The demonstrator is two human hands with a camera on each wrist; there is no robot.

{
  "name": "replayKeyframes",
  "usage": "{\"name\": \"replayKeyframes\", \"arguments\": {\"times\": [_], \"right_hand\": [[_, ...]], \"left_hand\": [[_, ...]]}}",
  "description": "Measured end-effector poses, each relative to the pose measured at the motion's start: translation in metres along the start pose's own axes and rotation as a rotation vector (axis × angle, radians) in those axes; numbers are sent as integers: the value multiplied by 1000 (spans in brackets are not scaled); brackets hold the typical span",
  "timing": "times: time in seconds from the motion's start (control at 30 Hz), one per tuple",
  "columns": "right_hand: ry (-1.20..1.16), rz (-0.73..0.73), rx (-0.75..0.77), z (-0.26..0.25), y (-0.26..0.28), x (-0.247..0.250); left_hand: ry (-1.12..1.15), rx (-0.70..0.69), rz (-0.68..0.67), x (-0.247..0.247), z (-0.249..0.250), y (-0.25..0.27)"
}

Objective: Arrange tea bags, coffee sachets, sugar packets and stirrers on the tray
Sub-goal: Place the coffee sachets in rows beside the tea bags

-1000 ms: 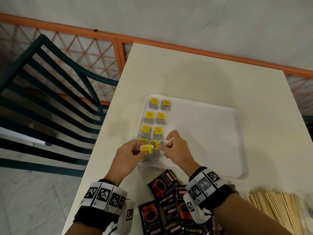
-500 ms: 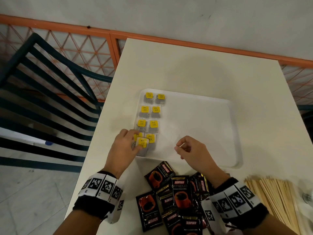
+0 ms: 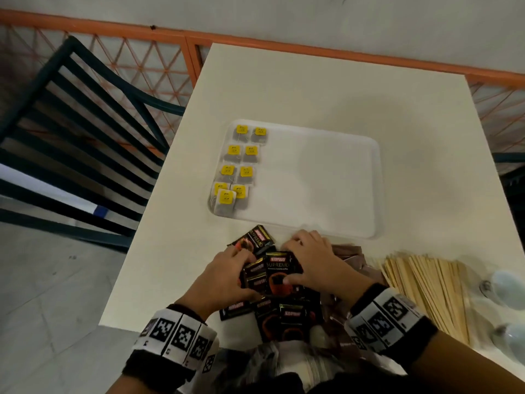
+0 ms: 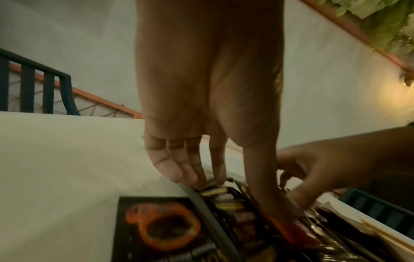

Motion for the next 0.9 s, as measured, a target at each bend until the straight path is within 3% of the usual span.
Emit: {"name": "replayKeyframes", "arguments": {"times": [0.13,0.23,0.33,0.43,0.5,0.63,0.73,0.9], "right_hand": [[-152,119,-21,-4,4,3],[-476,135,20,-5,13,13],[-807,202,60,-10,25,22],[-846,293,36,-11,34,24],[-645,299,23,-9,43,18],[101,111,186,-18,58,-23],[375,98,377,-35,59,-53],[611,51,441,-37,48,-63]], "left_hand": [[117,-59,199,-20,6,7],[336,-99,326,-23,18,12],[597,-90,283,-23,25,15],[743,-105,295,-18,29,20],[760,-94,358,-11,27,26],[753,-78,420,8,6,39],[765,-68,413,18,-4,46],[772,-92,365,24,-13,57]]}}
Point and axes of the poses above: each hand's wrist, its own y-axis away from the middle knuckle, its own x-axis out of the back of the hand, z = x × y, the point moved 1 cm from there along -y, towards the middle knuckle, and after that the axes turned 15 degrees about y, right-handed, at the moved point
